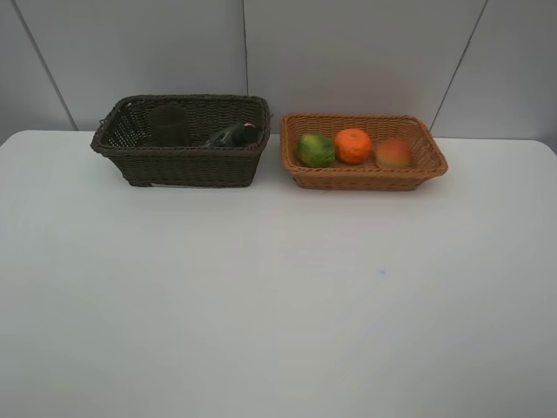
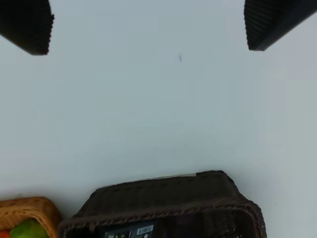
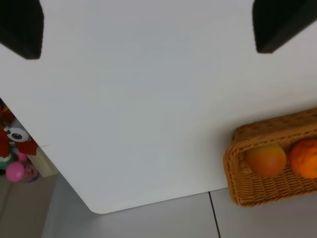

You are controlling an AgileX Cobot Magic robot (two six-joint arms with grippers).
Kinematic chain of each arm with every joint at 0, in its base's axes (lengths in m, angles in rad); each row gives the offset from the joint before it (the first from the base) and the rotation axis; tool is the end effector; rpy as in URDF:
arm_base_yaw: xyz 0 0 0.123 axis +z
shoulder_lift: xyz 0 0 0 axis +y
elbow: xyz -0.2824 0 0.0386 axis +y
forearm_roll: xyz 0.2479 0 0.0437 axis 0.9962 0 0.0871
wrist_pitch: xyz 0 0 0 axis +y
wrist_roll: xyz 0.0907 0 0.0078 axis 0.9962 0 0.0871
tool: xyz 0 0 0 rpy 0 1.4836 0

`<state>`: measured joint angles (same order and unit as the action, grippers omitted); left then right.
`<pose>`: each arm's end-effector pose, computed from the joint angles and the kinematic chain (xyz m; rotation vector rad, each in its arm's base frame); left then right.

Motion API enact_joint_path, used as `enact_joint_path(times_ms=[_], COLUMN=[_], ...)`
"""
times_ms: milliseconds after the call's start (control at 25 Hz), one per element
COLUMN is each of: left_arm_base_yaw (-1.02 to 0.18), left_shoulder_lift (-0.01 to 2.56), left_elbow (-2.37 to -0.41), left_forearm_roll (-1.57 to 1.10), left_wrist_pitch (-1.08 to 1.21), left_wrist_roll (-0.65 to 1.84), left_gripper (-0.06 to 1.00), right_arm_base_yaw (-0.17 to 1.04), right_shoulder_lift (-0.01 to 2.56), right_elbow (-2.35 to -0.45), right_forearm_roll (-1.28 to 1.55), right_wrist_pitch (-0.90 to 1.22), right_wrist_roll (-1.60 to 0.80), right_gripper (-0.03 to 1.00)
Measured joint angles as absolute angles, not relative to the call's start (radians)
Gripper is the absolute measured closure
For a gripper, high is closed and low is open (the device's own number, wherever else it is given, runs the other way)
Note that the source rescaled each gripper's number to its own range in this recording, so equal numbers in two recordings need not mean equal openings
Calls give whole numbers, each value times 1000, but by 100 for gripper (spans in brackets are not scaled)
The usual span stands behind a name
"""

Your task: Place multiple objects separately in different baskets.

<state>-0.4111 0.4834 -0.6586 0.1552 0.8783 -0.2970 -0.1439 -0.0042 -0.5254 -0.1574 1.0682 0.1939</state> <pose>0.0762 -0.0214 0.3228 0.1652 2.1777 -0.2165 -0.0111 -0.0110 0.2843 0.3494 1.9853 -0.1557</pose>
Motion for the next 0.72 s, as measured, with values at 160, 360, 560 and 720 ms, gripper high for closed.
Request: enact_joint_path(times_ms=[160,360,560,720], left_arm_base_yaw=[-411,-411,-411,-411], left_shoulder_lift=[302,165,62,7], left_elbow=[-590,-564,-556,-509], left_forearm_roll=[155,155,154,146], left_wrist_pitch=[962,1072,1085,1080], left_wrist_roll=[-297,-271,-198,-168], left_gripper=[-5,-5,-5,-5], right_arm_base_yaw=[-144,-144,-144,-144], right_shoulder_lift=[-4,-4,-4,-4], right_elbow=[-525,-525,-525,-525], right_forearm_roll=[-157,-157,-157,-157], right_wrist_pitch=[1068,1068,1068,1068], right_wrist_roll=[194,194,194,194], right_gripper=[11,11,11,11])
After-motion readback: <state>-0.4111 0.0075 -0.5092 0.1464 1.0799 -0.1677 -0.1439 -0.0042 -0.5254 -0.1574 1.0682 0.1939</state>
